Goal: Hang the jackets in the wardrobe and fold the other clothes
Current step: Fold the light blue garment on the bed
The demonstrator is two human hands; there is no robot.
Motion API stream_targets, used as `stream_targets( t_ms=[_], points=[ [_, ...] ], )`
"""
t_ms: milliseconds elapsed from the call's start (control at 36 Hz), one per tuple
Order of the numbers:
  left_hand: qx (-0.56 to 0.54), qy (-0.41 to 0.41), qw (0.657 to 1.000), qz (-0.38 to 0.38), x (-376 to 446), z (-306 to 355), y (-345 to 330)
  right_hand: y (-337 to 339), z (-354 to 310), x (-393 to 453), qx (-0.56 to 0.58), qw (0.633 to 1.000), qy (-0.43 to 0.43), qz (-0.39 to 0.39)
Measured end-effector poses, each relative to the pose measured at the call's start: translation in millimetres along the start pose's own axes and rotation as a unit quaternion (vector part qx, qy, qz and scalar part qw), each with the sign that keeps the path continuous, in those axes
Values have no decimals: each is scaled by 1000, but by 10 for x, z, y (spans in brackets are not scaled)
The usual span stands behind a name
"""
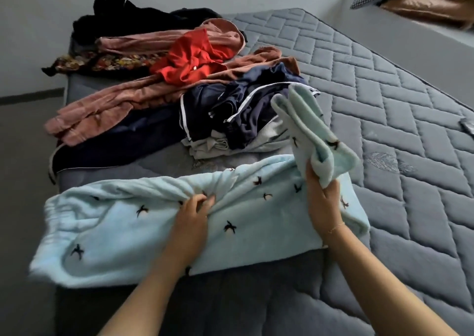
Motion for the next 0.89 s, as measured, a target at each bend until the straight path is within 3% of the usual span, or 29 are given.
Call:
stream_targets(
  t_ms=[111, 194, 222, 250, 306, 333, 361, 417, 444, 500, 556, 639, 722, 806, 889],
  points=[
    [-134, 17, 990, -39, -96, -88, 155, -536, -318, -336, -21, 989, 26, -143],
    [-257, 89, 961, -51, -132, -101, 367, -981, -287, -683, -97, 934, 42, -340],
    [-318, 143, 937, -31, -153, -153, 421, -1089, -209, -787, -146, 895, 33, -420],
    [-413, 202, 888, -9, -170, -204, 457, -1163, -116, -883, -209, 843, 25, -496],
    [-582, 294, 758, 21, -181, -247, 503, -1200, 55, -993, -332, 741, 63, -580],
    [-620, 320, 716, 15, -178, -239, 520, -1170, 96, -1012, -358, 717, 82, -593],
    [-621, 333, 709, 2, -167, -183, 555, -1116, 85, -1000, -346, 724, 81, -592],
    [-525, 356, 773, -2, -142, -131, 535, -968, 1, -889, -270, 788, 40, -552],
    [-493, 371, 787, 21, -125, -143, 480, -878, -46, -807, -247, 817, 47, -520],
    [-462, 403, 787, 67, -100, -127, 445, -673, -114, -597, -271, 859, 135, -413],
    [-455, 410, 786, 85, -105, -151, 497, -469, -106, -349, -326, 872, 207, -300],
    [-452, 390, 798, 82, -104, -295, 755, -262, 29, -20, -432, 855, 168, -233],
    [-441, 365, 813, 105, -165, -575, 1236, -260, 211, 153, -515, 806, 115, -269],
    [-409, 377, 817, 151, -342, -1035, 1785, -482, 299, 157, -523, 780, 110, -326],
    [-375, 426, 815, 119, -629, -1479, 2073, -827, 379, 5, -529, 751, 132, -372]
  ],
)
Point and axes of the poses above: each hand's wrist, its own x-axis towards the middle knuckle, its own y-axis out of the back of the hand, z = x × y, the point moved 2 cm from there along x, towards the middle knuckle, and after that the axes turned 5 degrees about -y, right-handed, at the moved point
